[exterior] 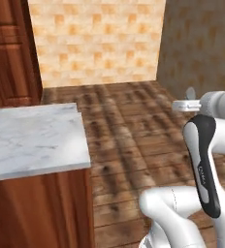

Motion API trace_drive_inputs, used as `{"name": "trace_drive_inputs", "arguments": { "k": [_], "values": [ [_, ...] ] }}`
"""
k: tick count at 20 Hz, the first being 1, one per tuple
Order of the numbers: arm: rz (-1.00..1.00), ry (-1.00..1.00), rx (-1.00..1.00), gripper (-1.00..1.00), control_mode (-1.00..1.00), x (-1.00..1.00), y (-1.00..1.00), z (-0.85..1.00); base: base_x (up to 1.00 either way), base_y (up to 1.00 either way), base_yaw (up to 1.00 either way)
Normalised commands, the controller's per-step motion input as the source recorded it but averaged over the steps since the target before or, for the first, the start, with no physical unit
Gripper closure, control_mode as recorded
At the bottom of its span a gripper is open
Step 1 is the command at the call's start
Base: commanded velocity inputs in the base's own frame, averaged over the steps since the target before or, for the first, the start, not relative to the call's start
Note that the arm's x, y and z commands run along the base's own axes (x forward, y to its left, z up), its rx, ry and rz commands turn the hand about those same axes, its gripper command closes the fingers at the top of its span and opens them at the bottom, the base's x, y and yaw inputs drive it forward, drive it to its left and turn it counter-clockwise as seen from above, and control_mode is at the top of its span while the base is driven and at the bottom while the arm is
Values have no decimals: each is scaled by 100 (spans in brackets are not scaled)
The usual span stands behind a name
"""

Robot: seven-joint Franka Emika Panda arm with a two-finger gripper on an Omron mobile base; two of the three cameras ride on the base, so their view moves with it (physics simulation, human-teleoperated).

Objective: Pick up the metallic utensils from the counter and place them in the open drawer. Make sure not to pick up any wooden utensils.

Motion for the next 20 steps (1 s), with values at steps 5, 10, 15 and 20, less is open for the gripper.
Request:
{"name": "trace_drive_inputs", "arguments": {
  "k": [5,10,15,20],
  "values": [
    [0,0,0,100,100,0,0,0,100,-67,36],
    [0,0,0,100,100,0,0,0,100,-68,35],
    [0,0,0,100,100,0,0,0,100,-48,31],
    [0,0,0,100,100,0,0,0,100,-33,29]
  ]
}}
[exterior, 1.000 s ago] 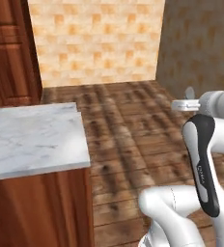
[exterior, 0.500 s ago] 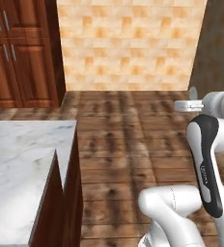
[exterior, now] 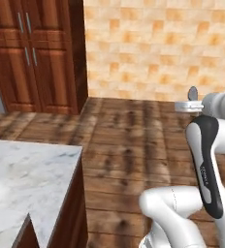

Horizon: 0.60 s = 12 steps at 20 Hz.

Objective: Pick up the metallic utensils from the counter and place them in the open drawer. Make sure not to pick up any wooden utensils.

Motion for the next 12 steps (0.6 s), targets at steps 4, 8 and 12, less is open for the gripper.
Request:
{"name": "trace_drive_inputs", "arguments": {
  "k": [4,8,12],
  "values": [
    [0,0,0,100,100,0,0,0,100,-29,29],
    [0,0,0,100,100,0,0,0,100,-40,30],
    [0,0,0,100,100,0,0,0,100,-41,34]
  ]
}}
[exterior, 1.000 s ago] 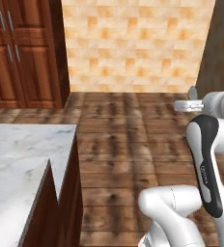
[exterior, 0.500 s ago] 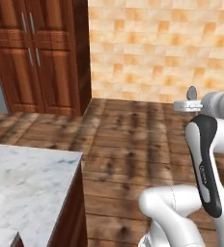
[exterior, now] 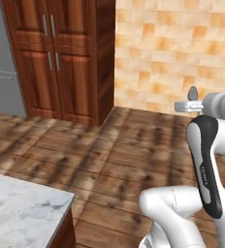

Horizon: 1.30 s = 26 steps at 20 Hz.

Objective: Pick up the metallic utensils from the counter and place them in the open drawer. Make sure not to pick up any wooden utensils.

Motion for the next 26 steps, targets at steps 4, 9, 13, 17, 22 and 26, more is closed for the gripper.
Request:
{"name": "trace_drive_inputs", "arguments": {
  "k": [4,9,13,17,22,26],
  "values": [
    [0,0,0,100,100,0,0,0,100,-25,42],
    [0,0,0,100,100,0,0,0,100,-34,40],
    [0,0,0,100,100,0,0,0,100,-38,39],
    [0,0,0,100,100,0,0,0,100,-9,48],
    [0,0,0,100,100,0,0,0,100,-1,44],
    [0,0,0,100,100,0,0,0,100,0,34]
  ]
}}
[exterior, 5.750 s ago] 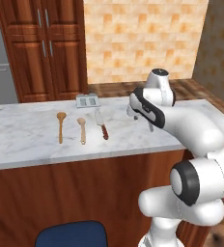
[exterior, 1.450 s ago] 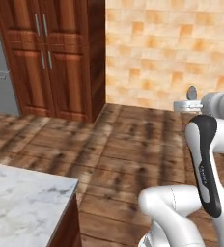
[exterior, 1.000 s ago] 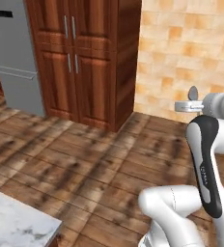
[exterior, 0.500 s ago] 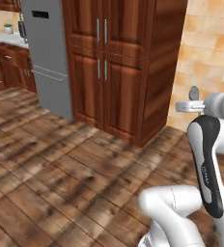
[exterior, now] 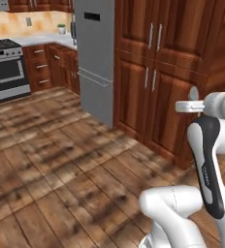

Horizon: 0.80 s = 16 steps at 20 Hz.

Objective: Pick up the metallic utensils from the counter and place them in the open drawer. Make sure not to pick up any wooden utensils.

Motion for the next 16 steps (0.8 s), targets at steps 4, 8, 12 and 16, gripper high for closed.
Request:
{"name": "trace_drive_inputs", "arguments": {
  "k": [4,8,12,16],
  "values": [
    [0,0,0,100,100,0,0,0,100,3,25],
    [0,0,0,100,100,0,0,0,100,16,17],
    [0,0,0,100,100,0,0,0,100,24,12],
    [0,0,0,100,100,0,0,0,100,31,6]
  ]
}}
